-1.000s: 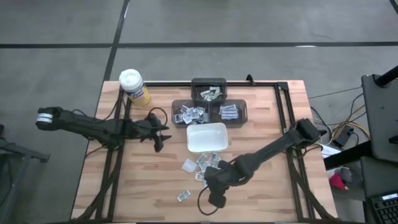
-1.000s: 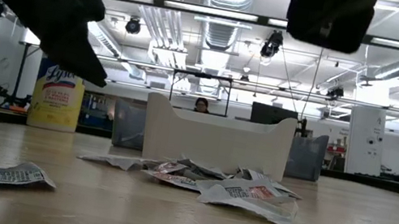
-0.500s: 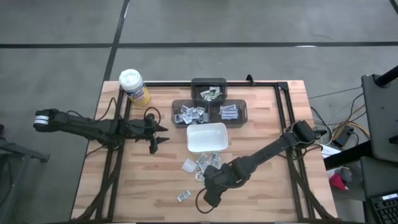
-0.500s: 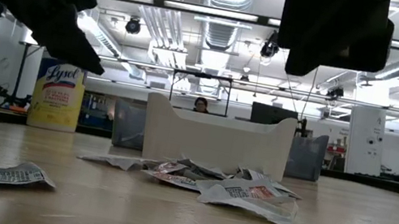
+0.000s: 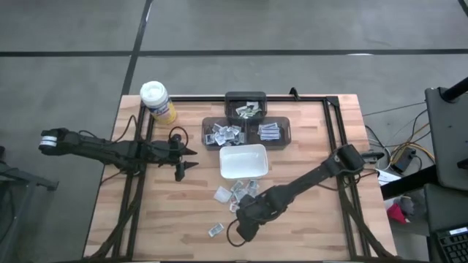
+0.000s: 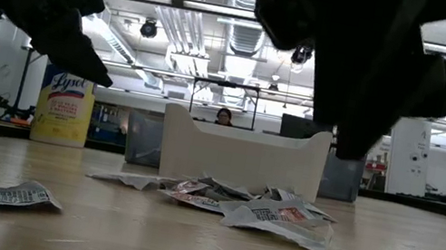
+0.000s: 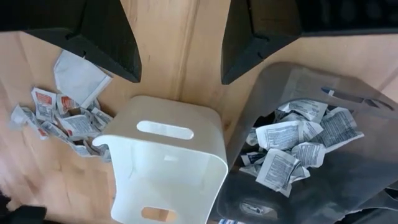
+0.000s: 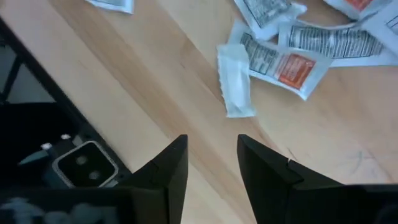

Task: Pick & Place First Aid Supplies
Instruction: Put the green bandage into the top black bin

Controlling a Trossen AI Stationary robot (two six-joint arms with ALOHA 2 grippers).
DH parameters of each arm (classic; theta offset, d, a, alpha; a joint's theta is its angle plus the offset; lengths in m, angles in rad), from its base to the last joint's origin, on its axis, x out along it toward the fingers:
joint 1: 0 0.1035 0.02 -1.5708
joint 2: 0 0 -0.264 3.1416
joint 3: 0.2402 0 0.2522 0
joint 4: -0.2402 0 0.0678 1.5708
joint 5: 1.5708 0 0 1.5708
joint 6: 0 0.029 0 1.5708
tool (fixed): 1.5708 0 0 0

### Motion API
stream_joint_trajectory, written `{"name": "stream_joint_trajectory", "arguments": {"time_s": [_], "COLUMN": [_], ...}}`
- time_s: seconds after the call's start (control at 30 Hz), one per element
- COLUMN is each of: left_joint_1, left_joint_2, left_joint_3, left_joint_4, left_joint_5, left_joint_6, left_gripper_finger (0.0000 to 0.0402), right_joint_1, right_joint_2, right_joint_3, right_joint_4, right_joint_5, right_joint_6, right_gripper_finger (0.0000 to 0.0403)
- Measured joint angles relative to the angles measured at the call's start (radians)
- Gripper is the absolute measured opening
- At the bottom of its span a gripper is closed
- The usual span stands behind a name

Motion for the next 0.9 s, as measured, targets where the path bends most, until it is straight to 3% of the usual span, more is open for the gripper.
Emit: {"name": "stream_joint_trajectory", "arguments": {"time_s": [0.9], "left_joint_1": [0.001], "left_joint_2": [0.001], "left_joint_3": [0.0], "left_joint_4": [0.0], "left_joint_5": [-0.001], "left_joint_6": [0.051], "left_gripper_finger": [0.0216], "right_joint_1": [-0.035], "right_joint_2": [0.11], "right_joint_3": [0.027], "right_joint_4": [-0.003], "right_joint_5": [-0.028], "right_joint_6": [0.074], "right_gripper_finger": [0.0123]}}
